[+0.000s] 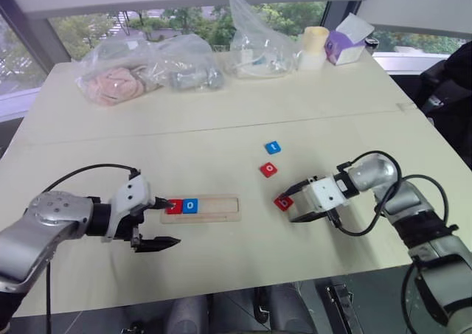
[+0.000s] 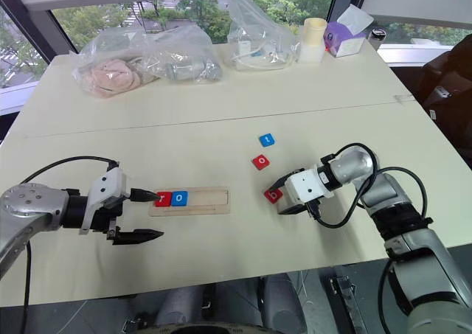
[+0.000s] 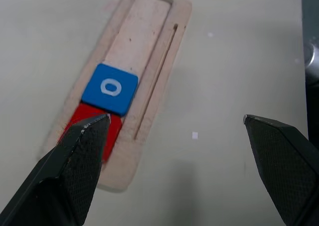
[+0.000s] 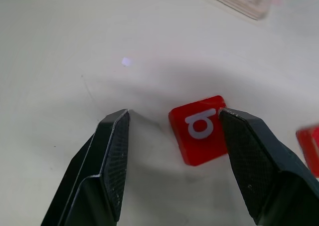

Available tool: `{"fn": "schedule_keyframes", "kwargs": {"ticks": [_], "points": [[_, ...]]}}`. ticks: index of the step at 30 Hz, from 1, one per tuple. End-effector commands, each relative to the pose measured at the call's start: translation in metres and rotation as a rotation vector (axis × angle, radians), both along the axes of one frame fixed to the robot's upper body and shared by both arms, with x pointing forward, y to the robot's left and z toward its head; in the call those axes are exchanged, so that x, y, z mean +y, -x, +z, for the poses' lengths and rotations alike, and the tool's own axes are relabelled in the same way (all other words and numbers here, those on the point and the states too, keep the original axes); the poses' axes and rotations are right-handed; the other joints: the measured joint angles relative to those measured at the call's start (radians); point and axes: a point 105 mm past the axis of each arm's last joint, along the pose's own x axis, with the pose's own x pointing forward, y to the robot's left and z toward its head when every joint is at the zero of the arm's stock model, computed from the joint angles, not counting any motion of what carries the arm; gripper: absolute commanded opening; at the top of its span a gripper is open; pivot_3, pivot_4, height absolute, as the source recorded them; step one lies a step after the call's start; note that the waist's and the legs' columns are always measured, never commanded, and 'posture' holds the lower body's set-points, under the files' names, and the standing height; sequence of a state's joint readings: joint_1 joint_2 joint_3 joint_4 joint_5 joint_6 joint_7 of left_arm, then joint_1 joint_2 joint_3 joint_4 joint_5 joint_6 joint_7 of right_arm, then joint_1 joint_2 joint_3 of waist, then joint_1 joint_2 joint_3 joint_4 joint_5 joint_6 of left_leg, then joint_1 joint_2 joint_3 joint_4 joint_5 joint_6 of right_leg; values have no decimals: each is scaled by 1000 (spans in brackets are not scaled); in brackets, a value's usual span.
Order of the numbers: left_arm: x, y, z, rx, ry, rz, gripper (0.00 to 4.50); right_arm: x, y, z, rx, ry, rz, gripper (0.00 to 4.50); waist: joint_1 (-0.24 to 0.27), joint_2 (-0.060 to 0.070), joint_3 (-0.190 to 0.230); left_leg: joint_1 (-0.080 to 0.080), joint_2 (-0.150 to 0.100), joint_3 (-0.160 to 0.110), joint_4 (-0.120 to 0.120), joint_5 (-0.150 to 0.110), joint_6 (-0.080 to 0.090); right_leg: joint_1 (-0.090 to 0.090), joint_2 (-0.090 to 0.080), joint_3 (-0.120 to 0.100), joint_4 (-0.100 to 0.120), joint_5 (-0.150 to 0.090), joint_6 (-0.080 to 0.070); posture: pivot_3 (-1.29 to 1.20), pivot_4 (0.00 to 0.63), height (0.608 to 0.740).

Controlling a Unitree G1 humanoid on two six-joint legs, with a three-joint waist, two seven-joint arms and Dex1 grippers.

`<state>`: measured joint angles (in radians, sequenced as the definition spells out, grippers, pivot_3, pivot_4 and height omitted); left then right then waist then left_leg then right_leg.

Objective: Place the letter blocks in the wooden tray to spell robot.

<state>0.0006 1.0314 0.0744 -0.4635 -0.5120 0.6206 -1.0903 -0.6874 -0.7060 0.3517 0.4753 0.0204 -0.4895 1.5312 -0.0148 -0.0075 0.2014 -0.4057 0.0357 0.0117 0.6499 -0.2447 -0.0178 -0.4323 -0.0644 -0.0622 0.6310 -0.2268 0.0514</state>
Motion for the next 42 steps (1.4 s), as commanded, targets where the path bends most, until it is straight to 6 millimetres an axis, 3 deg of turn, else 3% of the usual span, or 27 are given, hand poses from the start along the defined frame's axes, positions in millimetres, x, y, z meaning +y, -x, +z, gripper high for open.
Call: {"fn": "schedule_keyframes", "kwargs": {"ticks": [1, 6, 11, 13, 16, 19, 22, 24, 26, 28, 31, 35, 40, 42], "points": [[-4, 2, 9, -52, 13, 9, 4500, 2, -15, -2, -8, 51, 9, 2886, 0, 0, 0, 1, 0, 1, 0, 0, 0, 0, 0, 1, 0, 0, -1, 0, 150, 740], [-4, 7, 7, -52, 21, 41, 4500, 9, -23, -2, 28, 54, 22, 2886, 0, -1, -1, 6, 3, 5, -1, 0, 0, 2, 2, 4, 1, 2, -4, 0, 150, 740], [-6, 7, 7, -65, 31, 62, 4500, -1, -18, -15, 110, 146, 28, 2886, 4, -1, -1, 11, 4, 8, -1, 0, 0, 6, 2, 6, 1, 2, -4, 0, 150, 740], [-7, 6, 8, -72, 35, 65, 4500, -3, -18, -19, 140, 160, 12, 2356, 4, -2, -1, 13, 4, 8, -1, 0, 0, 8, 2, 6, 1, 2, -3, 0, 150, 740], [-7, 4, 8, -83, 34, 70, 4500, -5, -17, -22, 186, 167, -15, 1155, 3, -5, -3, 14, 5, 9, -1, 0, 0, 8, 2, 6, 1, 2, -4, 0, 150, 740], [-7, 3, 9, -87, 37, 74, 4500, -2, -16, -20, 247, 122, -64, 1151, 4, -6, -3, 14, 5, 9, -1, 0, 0, 8, 2, 6, 1, 2, -4, 0, 150, 740], [-2, 1, 10, -86, 38, 94, 4500, 3, -33, -7, 177, 113, -199, 1151, 3, -6, -3, 14, 6, 10, -2, 0, 0, 7, 2, 6, 1, 2, -4, 0, 150, 740], [6, 3, 10, -65, 18, 107, 4500, 22, -43, 11, 145, 40, -303, 1151, 0, -6, -3, 14, 6, 10, -2, 0, 0, 7, 2, 7, 1, 2, -4, 0, 150, 740], [14, 4, 13, -62, 3, 122, 4500, 43, -31, 31, 157, -49, -267, 1151, -2, -6, -3, 14, 8, 12, -2, 0, 0, 5, 3, 7, 1, 4, -6, 0, 150, 740], [23, 1, 26, -80, -2, 143, 4500, 76, -16, 46, 163, -151, -255, 1151, 3, -5, -3, 13, 9, 12, -3, 0, 0, 3, 4, 7, 2, 3, -6, 0, 150, 740], [28, 10, 35, -57, -87, 87, 4500, 105, 1, 44, 182, -188, -297, 1151, 0, -6, -3, 10, 14, 12, -3, 0, 0, -2, 10, 7, 2, 4, -8, 0, 150, 740], [33, 7, 44, -64, -90, 89, 4500, 129, -1, 33, 155, -217, -374, 1151, 6, -4, -3, 4, 14, 12, -4, 0, 0, -8, 11, 7, 2, 6, -12, 0, 150, 740], [42, 3, 45, -65, -102, 115, 4500, 149, 2, 28, 171, -217, -366, 1151, 1, -4, -3, -2, 14, 13, -1, 1, -2, -12, 11, 7, 2, 8, -14, 0, 150, 740], [41, 10, 40, -27, -103, 93, 4500, 153, 1, 22, 164, -194, -371, 1151, 0, -4, -3, -2, 14, 13, -1, 1, -2, -13, 12, 7, 2, 8, -14, 0, 150, 740]]}}
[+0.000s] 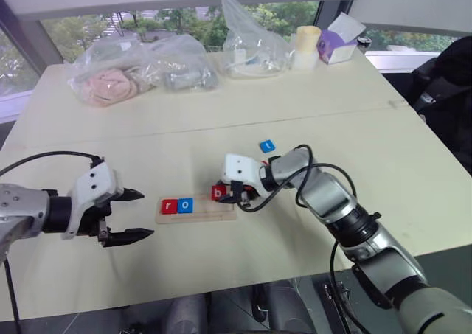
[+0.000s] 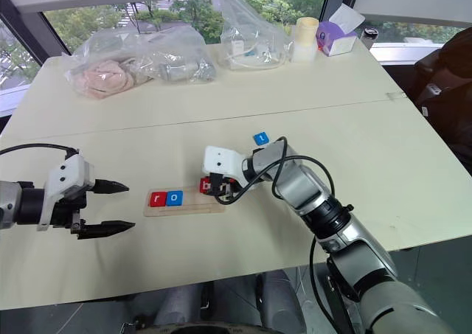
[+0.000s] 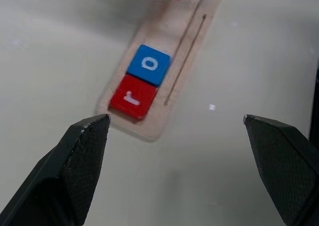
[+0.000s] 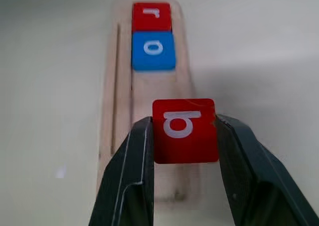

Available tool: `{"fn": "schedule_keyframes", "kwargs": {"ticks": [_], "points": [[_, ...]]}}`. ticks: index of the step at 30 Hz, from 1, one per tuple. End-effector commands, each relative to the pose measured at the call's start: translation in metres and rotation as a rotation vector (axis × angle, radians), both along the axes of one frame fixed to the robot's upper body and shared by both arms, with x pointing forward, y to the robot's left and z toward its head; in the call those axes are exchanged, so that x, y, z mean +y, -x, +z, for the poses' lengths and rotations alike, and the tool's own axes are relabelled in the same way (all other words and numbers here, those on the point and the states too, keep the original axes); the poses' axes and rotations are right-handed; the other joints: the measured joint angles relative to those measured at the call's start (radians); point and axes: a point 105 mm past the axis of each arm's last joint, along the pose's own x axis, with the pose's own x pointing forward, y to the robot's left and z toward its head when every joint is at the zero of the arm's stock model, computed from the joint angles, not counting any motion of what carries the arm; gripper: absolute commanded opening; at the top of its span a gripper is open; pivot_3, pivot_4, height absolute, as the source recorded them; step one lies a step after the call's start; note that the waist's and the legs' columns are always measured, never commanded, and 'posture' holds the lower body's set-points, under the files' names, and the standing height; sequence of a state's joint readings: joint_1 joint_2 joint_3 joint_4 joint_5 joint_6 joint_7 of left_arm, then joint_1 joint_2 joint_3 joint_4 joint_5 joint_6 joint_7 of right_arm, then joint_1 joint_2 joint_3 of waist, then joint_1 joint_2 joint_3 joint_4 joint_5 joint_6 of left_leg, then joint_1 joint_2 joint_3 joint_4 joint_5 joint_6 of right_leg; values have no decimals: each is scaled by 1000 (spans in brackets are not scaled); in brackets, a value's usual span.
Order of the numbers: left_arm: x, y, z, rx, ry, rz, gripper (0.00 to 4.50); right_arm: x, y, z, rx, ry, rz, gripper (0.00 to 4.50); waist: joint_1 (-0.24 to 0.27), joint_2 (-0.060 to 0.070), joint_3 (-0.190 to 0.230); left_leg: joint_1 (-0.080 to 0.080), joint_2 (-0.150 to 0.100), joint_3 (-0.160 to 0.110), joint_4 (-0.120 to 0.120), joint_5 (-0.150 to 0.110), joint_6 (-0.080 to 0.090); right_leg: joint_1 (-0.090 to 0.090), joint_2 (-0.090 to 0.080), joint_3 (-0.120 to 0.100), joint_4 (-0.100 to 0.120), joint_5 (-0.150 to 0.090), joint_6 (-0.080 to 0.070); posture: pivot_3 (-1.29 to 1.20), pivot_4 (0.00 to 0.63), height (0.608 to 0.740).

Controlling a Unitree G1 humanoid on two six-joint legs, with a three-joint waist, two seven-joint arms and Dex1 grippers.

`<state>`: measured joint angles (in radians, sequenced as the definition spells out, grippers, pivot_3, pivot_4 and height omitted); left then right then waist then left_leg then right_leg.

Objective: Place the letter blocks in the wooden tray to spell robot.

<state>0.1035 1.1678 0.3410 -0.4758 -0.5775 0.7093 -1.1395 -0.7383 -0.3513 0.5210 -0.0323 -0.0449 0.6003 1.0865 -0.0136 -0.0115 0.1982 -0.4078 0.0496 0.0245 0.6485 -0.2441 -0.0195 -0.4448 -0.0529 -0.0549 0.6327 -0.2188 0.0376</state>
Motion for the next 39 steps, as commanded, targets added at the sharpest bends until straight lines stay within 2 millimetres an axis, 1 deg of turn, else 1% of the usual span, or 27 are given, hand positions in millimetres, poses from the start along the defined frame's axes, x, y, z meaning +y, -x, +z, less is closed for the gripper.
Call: {"fn": "schedule_keyframes", "kwargs": {"ticks": [1, 3, 10, 13, 27, 28, 29, 32, 33, 34, 37, 39], "points": [[-1, 8, 3, 7, -18, -37, 4500, 12, -1, 3, -41, 16, 10, 1151, -3, 0, 0, 0, 0, 0, 0, 0, 0, 0, 0, 0, 0, 0, 0, 0, 150, 740], [-2, 9, 1, 10, -17, -40, 4500, 17, 0, 2, -34, 15, 10, 1151, -2, 0, 0, 0, 0, 0, -1, 0, 0, 0, 1, 0, 0, 0, 0, 0, 150, 740], [-1, 5, -2, -18, 3, -4, 4500, 28, 4, 0, -14, 15, 18, 1151, -1, 0, 0, 0, 2, -1, -1, 0, 0, -1, 2, 0, 0, 0, 0, 0, 150, 740], [-2, 2, -3, -37, 17, 14, 4500, 36, 10, 1, 0, -1, 33, 1151, -1, 0, 0, 0, 1, -1, -1, 0, 0, 0, 2, 0, 0, 0, -1, 0, 150, 740], [-6, -2, -8, -34, 25, 10, 4500, 46, 14, 0, 9, -16, 20, 1151, -1, -1, 0, 0, 2, -1, -1, 0, 0, 0, 2, 0, 0, 0, -1, 0, 150, 740], [-6, -2, -8, -34, 25, 10, 4500, 46, 14, 0, 11, -15, 17, 2188, -1, 0, 0, 0, 2, -1, -1, 0, 0, 0, 2, 0, 0, 0, -1, 0, 150, 740], [-6, -2, -9, -33, 24, 11, 4500, 46, 16, -1, 18, -12, 25, 2540, -1, 0, 0, 0, 2, -1, -1, 0, 0, -1, 2, 0, 0, 0, -1, 0, 150, 740], [-5, -3, -9, -35, 25, 13, 4500, 46, 19, -2, 23, -5, 36, 4135, -1, 0, 0, 0, 2, -1, -1, 0, 0, -1, 2, 0, 0, 0, -1, 0, 150, 740], [-5, -3, -9, -35, 25, 13, 4500, 45, 19, -2, 22, -6, 36, 4478, -1, 0, 0, 0, 2, -1, -1, 0, 0, 0, 2, 0, 0, 0, -1, 0, 150, 740], [-5, -3, -9, -35, 26, 14, 4500, 45, 18, 1, 20, -14, 32, 4478, -1, 0, 0, 0, 2, -1, -1, 0, 0, -1, 2, 0, 0, 0, -1, 0, 150, 740], [-6, -3, -10, -33, 29, 15, 4500, 44, 11, 17, 8, -66, 0, 4478, -1, 0, 0, 0, 2, -1, -1, 0, 0, -1, 2, 0, 0, 0, -1, 0, 150, 740], [-5, -3, -11, -33, 31, 18, 4500, 42, 4, 33, 8, -123, -27, 4478, -1, 0, 0, 0, 2, -1, -1, 0, 0, -1, 2, 0, 0, 0, -1, 0, 150, 740]]}}
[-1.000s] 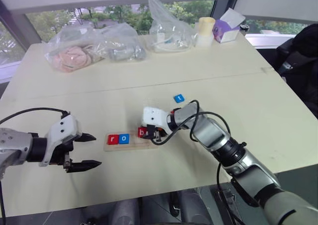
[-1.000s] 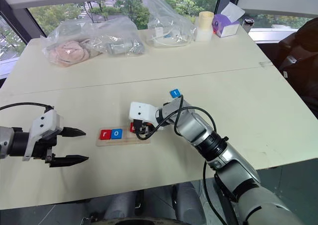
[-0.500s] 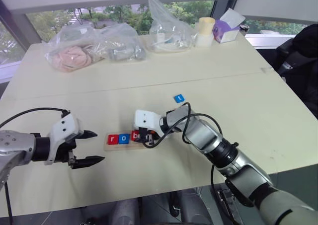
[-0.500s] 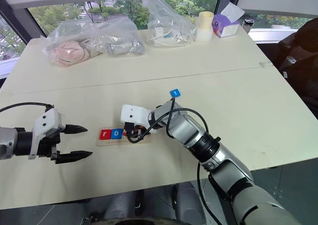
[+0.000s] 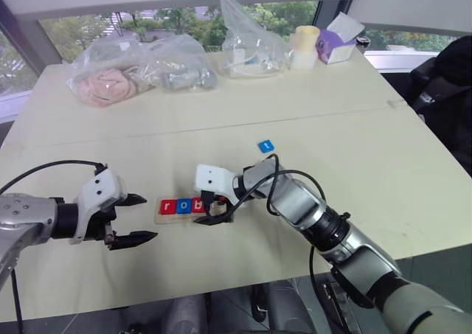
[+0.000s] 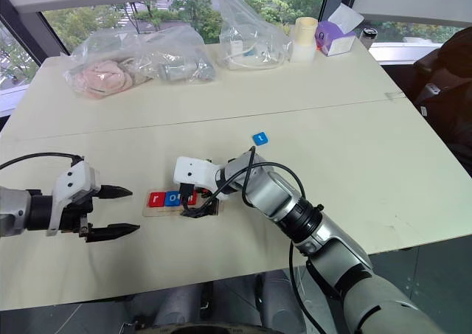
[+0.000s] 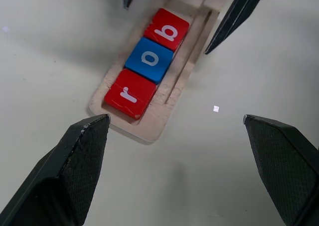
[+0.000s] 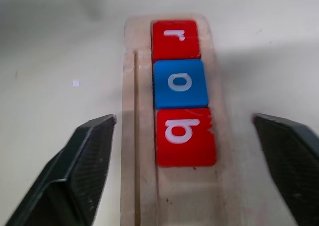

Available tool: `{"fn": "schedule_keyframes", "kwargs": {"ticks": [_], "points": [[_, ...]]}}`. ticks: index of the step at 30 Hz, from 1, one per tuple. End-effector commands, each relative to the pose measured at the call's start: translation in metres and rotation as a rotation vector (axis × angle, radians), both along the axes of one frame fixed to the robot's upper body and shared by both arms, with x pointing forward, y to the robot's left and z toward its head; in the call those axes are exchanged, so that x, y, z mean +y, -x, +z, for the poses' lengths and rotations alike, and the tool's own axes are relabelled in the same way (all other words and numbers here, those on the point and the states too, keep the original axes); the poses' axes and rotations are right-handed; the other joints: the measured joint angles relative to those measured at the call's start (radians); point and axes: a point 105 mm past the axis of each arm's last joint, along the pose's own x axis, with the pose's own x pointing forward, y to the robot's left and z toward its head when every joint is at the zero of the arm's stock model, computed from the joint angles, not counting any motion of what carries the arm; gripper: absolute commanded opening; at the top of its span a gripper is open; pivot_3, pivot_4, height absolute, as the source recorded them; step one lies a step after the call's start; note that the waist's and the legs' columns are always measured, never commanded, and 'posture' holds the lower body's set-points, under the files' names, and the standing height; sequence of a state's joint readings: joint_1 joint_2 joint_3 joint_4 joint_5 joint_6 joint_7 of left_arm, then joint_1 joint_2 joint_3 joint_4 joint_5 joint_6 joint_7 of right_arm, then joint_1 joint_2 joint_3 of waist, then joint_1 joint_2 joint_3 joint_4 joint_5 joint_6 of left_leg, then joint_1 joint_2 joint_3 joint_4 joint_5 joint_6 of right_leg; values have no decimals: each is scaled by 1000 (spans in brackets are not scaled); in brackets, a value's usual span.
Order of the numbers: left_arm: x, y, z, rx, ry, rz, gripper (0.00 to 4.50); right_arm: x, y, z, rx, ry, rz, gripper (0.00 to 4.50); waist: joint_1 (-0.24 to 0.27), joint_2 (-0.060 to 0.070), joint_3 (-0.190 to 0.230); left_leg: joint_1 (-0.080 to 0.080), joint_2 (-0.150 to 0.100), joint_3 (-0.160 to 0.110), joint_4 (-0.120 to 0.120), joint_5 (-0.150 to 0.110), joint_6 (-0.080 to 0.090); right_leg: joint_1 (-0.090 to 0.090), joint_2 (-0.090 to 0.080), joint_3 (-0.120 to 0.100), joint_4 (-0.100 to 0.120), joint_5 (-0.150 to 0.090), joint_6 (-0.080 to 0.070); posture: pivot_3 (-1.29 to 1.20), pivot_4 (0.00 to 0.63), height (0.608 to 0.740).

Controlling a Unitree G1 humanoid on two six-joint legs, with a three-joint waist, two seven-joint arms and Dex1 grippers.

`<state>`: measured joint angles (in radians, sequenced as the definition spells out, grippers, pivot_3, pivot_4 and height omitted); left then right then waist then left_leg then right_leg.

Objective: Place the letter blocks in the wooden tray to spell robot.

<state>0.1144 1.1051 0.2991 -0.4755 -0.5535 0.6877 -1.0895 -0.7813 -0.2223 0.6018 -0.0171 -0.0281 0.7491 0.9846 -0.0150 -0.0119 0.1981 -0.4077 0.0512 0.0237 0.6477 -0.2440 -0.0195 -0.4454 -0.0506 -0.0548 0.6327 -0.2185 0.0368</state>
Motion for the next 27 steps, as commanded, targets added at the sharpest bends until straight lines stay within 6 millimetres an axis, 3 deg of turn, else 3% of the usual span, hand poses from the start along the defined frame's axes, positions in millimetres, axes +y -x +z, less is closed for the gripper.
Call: {"fn": "schedule_keyframes", "kwargs": {"ticks": [1, 5, 7, 12, 14, 17, 18, 23, 27], "points": [[-1, -2, 4, -29, 3, -6, 4500, 1, -10, 46, -60, -141, -25, 4478, 0, 0, 0, 0, 0, 0, 0, 0, 0, 0, 0, 0, 0, 0, 0, 0, 150, 740], [-5, -4, 8, -39, 38, -11, 4500, -12, -21, 54, -138, -181, -63, 4478, 3, 0, 0, 0, 0, 0, 0, 0, 0, 0, 0, 0, 0, 0, 0, 0, 150, 740], [-10, -11, 14, -86, 68, -4, 4500, -28, -35, 55, -166, -210, -155, 4478, 4, 0, 0, 0, 0, 0, 0, 0, 0, 0, 0, 0, -1, 0, 0, 0, 150, 740], [-40, -22, 32, -171, 236, -18, 4500, -91, -67, 72, -144, -345, -432, 4478, 4, -1, 0, -1, 0, 0, 2, 0, 0, 2, 0, 1, -1, 1, 1, 0, 150, 740], [-55, -21, 31, -158, 273, -53, 4500, -118, -70, 66, -94, -330, -538, 4478, 4, -1, 0, -1, -1, 0, 1, 0, 0, 2, 0, 1, -1, 2, 3, 0, 150, 740], [-83, -29, 23, -165, 331, -77, 4500, -160, -59, 44, 8, -302, -728, 4478, 17, -2, -1, 0, -1, 0, 0, 0, 0, 2, 0, 1, -1, 2, 5, 0, 150, 740], [-86, -31, 22, -170, 337, -74, 4500, -164, -56, 41, 27, -299, -765, 4478, 19, -2, -1, 0, -1, 0, 0, 0, 0, 2, 1, 1, -1, 2, 5, 0, 150, 740], [-93, -41, 23, -205, 355, -65, 4500, -142, -25, 24, 93, -356, -765, 4478, -2, -2, -1, 2, 1, -2, 0, 0, 0, 1, 5, 3, 2, 3, 5, 0, 150, 740], [-93, -40, 22, -202, 347, -79, 4500, -135, -25, 3, 92, -360, -804, 4478, 1, -2, -1, 3, 1, -3, 0, 0, 0, 2, 6, 3, 1, 0, 2, 0, 150, 740]]}}
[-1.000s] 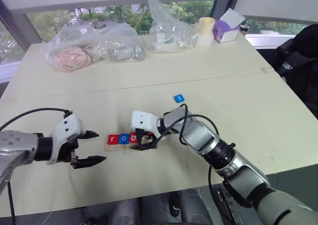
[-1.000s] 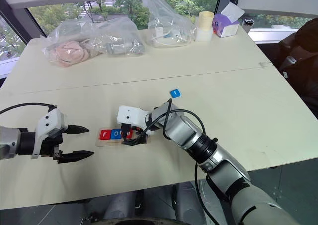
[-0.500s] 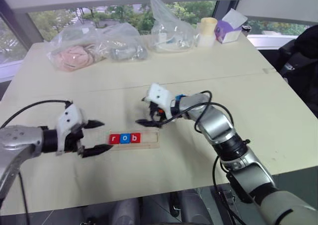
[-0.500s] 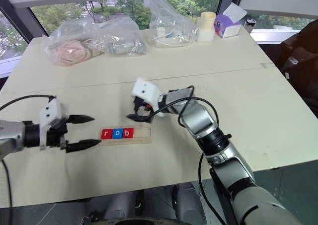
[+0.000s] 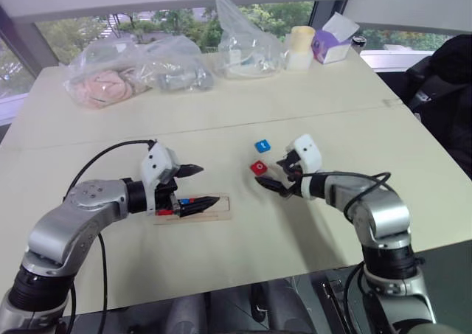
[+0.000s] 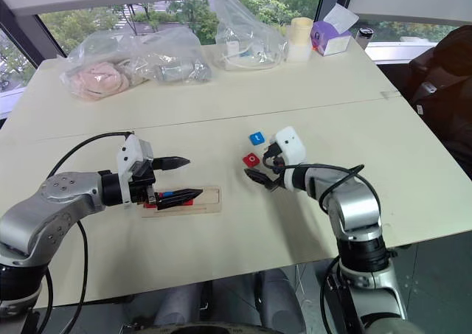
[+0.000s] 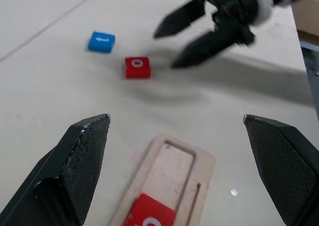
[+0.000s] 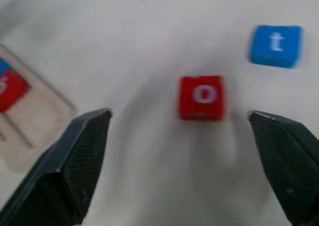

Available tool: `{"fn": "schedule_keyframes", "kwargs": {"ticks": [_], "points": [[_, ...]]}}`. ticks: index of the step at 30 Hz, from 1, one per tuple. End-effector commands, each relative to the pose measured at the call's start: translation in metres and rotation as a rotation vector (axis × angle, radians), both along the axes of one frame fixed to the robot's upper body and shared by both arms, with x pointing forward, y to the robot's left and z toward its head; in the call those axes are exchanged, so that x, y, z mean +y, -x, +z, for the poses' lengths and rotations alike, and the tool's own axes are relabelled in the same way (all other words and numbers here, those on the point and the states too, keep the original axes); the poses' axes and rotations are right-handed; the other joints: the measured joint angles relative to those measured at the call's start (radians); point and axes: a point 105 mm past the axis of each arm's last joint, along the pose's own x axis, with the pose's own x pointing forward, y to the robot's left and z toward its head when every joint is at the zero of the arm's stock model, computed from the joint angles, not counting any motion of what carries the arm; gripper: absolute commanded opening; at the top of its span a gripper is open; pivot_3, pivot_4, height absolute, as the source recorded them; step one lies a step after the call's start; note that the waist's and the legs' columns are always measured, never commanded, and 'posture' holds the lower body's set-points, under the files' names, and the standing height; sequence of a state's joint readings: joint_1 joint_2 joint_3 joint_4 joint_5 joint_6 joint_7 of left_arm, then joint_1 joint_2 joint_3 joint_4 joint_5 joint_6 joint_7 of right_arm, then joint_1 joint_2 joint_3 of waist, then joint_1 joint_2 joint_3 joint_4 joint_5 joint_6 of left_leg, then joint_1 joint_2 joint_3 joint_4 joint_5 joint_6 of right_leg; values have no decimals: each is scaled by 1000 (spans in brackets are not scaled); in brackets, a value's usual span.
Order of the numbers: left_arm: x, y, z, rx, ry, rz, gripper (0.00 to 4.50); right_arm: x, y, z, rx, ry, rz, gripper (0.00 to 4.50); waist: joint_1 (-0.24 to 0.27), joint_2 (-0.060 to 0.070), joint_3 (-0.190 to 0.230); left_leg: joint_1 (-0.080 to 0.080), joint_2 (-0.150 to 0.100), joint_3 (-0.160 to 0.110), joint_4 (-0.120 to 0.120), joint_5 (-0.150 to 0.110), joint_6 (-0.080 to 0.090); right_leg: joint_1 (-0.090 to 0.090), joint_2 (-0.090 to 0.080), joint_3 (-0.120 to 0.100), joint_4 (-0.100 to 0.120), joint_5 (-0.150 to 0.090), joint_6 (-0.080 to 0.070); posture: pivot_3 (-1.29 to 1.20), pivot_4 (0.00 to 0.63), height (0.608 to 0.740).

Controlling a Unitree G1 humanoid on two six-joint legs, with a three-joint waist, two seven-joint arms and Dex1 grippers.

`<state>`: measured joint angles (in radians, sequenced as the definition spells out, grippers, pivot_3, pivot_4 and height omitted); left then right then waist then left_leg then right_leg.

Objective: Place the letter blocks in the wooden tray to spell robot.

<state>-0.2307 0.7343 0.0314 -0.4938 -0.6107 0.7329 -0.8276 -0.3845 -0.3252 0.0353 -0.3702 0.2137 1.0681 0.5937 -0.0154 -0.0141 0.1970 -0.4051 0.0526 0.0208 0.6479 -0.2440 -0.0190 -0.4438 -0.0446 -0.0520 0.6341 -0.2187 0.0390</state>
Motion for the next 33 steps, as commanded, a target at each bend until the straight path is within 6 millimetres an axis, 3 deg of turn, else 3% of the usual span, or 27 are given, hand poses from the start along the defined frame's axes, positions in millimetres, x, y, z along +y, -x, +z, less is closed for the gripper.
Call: {"fn": "schedule_keyframes", "kwargs": {"ticks": [1, 6, 10, 14, 17, 24, 28, 31, 33], "points": [[2, -1, 5, -35, -12, -6, 4500, 7, -5, -3, -53, -6, -29, 4478, 1, 0, 0, 0, 0, 0, 1, 0, 0, 0, 0, 0, 0, 0, 0, 0, 150, 740], [4, -6, 3, -38, -15, 10, 4500, 17, -17, -25, -91, 60, -23, 4478, 1, 0, 0, -2, -1, 1, 2, 0, 0, 0, -1, 0, -1, 1, -1, 0, 150, 740], [2, -6, -1, -36, -19, 17, 4500, 9, -32, -45, -113, 115, -70, 4478, -2, -2, -1, -1, -1, 1, 2, 0, 0, 1, -1, 1, -2, 1, 0, 0, 150, 740], [4, -4, -3, -29, -18, 28, 4500, 9, -36, -45, -135, 96, -75, 3180, 0, -4, -2, 1, -1, 1, 2, 0, 0, 2, -1, 1, -2, 1, -1, 0, 150, 740], [6, -3, -6, -23, -21, 36, 4500, 12, -36, -45, -153, 106, -48, 1592, 0, -4, -2, 1, -1, 1, 2, 0, 0, 2, -1, 1, -2, 2, -2, 0, 150, 740], [9, -2, -10, -14, -28, 48, 4500, 18, -31, -43, -154, 74, 6, 1592, 0, -4, -2, 1, 0, 1, 1, 0, 0, 2, -1, 1, -2, 1, -2, 0, 150, 740], [11, -1, -12, -9, -32, 50, 4500, 15, -25, -41, -186, 85, 62, 2873, 2, -4, -2, 1, 0, 1, 1, 0, 0, 2, -1, 1, -2, 1, -2, 0, 150, 740], [12, -1, -13, -5, -36, 52, 4500, 11, -23, -40, -226, 118, 126, 4464, 2, -4, -2, 0, 0, 1, 1, 0, 0, 2, -1, 1, -2, 1, -1, 0, 150, 740], [13, -1, -14, -4, -39, 52, 4500, 8, -24, -36, -258, 119, 169, 4464, 2, -4, -2, 0, -1, 1, 1, 0, 0, 2, -1, 1, -3, 1, -1, 0, 150, 740]]}}
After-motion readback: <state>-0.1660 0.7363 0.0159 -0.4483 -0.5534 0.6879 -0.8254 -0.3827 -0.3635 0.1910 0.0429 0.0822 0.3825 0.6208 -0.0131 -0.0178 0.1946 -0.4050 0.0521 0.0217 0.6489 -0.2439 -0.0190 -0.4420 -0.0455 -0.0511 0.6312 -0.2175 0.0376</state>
